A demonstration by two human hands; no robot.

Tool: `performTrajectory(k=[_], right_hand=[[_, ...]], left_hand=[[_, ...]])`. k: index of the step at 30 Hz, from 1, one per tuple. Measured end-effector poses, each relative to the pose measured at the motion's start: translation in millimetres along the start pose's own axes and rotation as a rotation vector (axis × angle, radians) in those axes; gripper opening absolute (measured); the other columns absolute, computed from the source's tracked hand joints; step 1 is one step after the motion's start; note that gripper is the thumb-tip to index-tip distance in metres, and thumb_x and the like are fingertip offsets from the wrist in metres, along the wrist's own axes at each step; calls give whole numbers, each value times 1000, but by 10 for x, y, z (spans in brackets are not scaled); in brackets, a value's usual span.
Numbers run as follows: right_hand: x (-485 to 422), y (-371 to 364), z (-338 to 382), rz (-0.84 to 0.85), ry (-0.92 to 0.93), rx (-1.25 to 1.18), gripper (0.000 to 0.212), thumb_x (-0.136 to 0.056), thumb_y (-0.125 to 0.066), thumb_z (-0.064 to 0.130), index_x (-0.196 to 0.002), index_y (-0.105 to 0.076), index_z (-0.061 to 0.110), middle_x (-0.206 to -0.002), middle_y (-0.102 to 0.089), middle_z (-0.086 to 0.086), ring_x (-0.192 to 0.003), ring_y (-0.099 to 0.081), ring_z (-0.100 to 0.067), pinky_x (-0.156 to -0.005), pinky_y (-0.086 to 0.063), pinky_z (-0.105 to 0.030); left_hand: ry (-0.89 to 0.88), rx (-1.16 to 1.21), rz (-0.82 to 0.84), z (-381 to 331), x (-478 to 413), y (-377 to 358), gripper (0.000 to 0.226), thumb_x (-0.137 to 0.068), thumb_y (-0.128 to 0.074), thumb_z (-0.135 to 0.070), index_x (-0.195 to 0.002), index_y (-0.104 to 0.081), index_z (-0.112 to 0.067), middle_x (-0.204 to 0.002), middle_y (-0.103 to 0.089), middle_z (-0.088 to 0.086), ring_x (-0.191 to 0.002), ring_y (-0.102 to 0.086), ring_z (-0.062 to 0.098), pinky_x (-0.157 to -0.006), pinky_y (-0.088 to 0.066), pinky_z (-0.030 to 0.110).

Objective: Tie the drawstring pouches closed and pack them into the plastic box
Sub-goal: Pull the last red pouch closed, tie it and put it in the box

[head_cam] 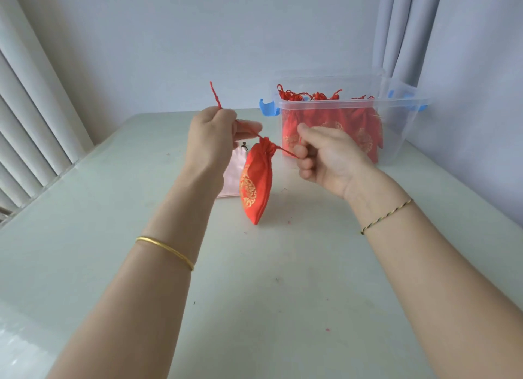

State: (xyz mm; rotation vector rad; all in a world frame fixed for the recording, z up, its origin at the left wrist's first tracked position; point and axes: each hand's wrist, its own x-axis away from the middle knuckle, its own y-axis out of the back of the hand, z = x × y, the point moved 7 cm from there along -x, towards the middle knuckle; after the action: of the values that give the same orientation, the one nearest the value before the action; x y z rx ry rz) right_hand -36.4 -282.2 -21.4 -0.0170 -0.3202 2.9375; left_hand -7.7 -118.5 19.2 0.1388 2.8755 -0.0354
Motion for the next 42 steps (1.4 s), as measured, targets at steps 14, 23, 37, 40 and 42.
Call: performTrajectory(k=[14,23,37,40,42], right_hand=[[94,-88,268,-8,176,6,29,-90,-59,23,-63,-55,14,-65,-57,-1,-46,-47,-10,-41,-34,-19],[97,-103,137,44,73,224,22,-96,-42,21,-94,-57,5,-67,-63,-10,-43,-52,-16,-43,-35,-23],[138,-244,291,54,451,487,16,-80,-64,4,-75,-56,17,-66,-56,2,-49,-46,0,-50,-36,-13],[157,-273,303,42,506,561,20,-79,-69,7,-75,-54,20,-71,-58,5,-61,-52,-3,-56,-41,-13],[165,-284,310,45,540,595,23,-78,-71,9,-75,-53,22,-73,-58,5,-67,-53,-7,-63,-47,-18]], left_hand=[[30,-366,446,80,169,-331,11,-83,-67,-15,-73,-68,-13,-62,-61,2,-52,-53,8,-57,-45,20],[66,-205,382,105,127,-320,18,-92,-54,-11,-76,-62,-7,-58,-63,-2,-55,-59,10,-53,-48,17],[22,-151,184,66,83,-215,14,-89,-59,-10,-75,-61,-9,-61,-63,2,-45,-59,4,-44,-45,14],[16,-161,166,76,72,-209,11,-87,-60,-9,-78,-63,-6,-57,-64,1,-46,-61,5,-44,-47,15],[15,-164,148,79,61,-194,9,-87,-61,-9,-79,-64,-5,-52,-63,-1,-44,-60,6,-43,-46,16]])
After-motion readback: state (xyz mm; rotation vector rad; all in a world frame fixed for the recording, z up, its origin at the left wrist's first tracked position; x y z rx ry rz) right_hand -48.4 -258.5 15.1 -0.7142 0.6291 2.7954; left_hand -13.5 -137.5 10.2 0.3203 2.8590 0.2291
